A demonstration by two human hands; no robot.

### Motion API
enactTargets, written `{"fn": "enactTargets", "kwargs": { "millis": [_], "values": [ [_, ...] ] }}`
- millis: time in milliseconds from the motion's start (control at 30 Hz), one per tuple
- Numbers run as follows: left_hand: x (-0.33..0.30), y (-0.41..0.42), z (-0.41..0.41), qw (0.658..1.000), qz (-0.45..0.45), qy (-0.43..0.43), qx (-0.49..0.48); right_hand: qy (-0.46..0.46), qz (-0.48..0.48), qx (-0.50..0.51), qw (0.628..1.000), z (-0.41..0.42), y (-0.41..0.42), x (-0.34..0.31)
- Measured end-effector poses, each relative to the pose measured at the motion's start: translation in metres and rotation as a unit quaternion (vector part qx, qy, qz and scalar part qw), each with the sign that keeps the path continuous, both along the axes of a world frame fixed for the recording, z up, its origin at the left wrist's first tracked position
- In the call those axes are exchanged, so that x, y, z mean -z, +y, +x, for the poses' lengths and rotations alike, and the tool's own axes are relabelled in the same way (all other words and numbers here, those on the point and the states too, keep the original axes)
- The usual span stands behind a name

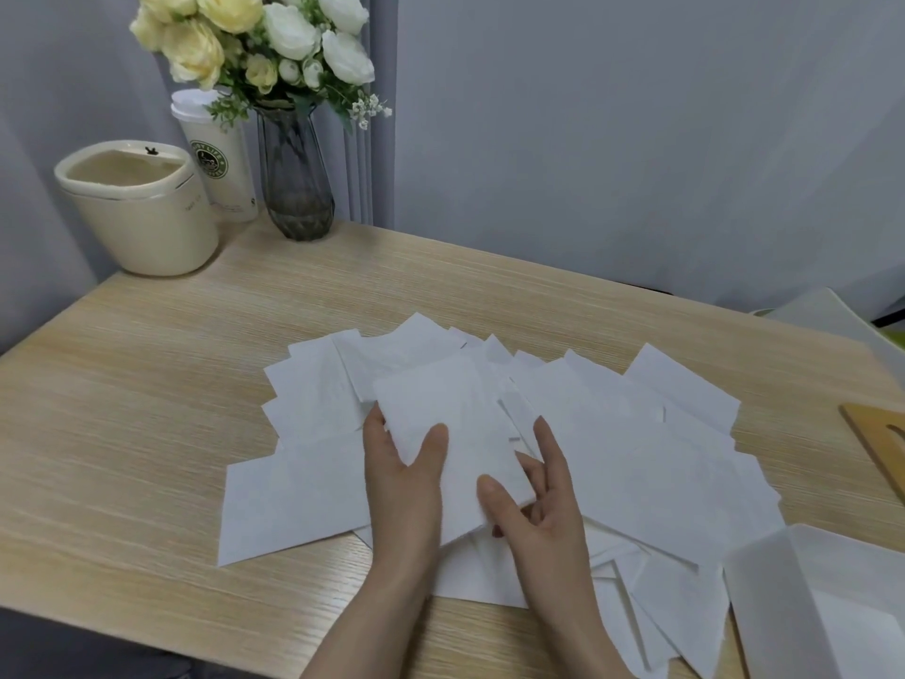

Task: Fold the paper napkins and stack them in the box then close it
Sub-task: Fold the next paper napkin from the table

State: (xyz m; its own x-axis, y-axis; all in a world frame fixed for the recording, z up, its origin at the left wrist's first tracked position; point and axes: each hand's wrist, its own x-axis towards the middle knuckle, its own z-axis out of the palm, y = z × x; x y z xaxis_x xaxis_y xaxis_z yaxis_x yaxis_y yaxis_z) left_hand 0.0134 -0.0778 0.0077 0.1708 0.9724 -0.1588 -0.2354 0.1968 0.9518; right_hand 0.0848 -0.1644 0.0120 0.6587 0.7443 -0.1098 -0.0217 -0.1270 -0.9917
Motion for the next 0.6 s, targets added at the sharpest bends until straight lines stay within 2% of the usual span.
{"fn": "enactTargets", "kwargs": {
  "millis": [100,167,333,433,600],
  "values": [
    [-0.003,-0.002,0.003,0.998,-0.02,-0.04,-0.043,0.074,0.008,0.011,0.997,-0.007,0.001,0.001],
    [-0.004,-0.004,0.005,0.997,-0.022,-0.05,-0.047,0.087,0.009,0.002,0.996,-0.009,0.002,0.003],
    [-0.001,0.007,-0.007,0.998,-0.015,-0.054,-0.023,0.047,-0.01,-0.001,0.999,0.015,-0.002,-0.002],
    [0.002,0.018,-0.016,0.998,-0.035,-0.037,0.027,0.005,-0.024,-0.012,1.0,0.036,-0.007,-0.012],
    [0.0,0.014,-0.012,0.994,-0.003,0.011,0.11,-0.022,-0.019,-0.001,1.0,0.053,-0.011,-0.019]
  ]
}}
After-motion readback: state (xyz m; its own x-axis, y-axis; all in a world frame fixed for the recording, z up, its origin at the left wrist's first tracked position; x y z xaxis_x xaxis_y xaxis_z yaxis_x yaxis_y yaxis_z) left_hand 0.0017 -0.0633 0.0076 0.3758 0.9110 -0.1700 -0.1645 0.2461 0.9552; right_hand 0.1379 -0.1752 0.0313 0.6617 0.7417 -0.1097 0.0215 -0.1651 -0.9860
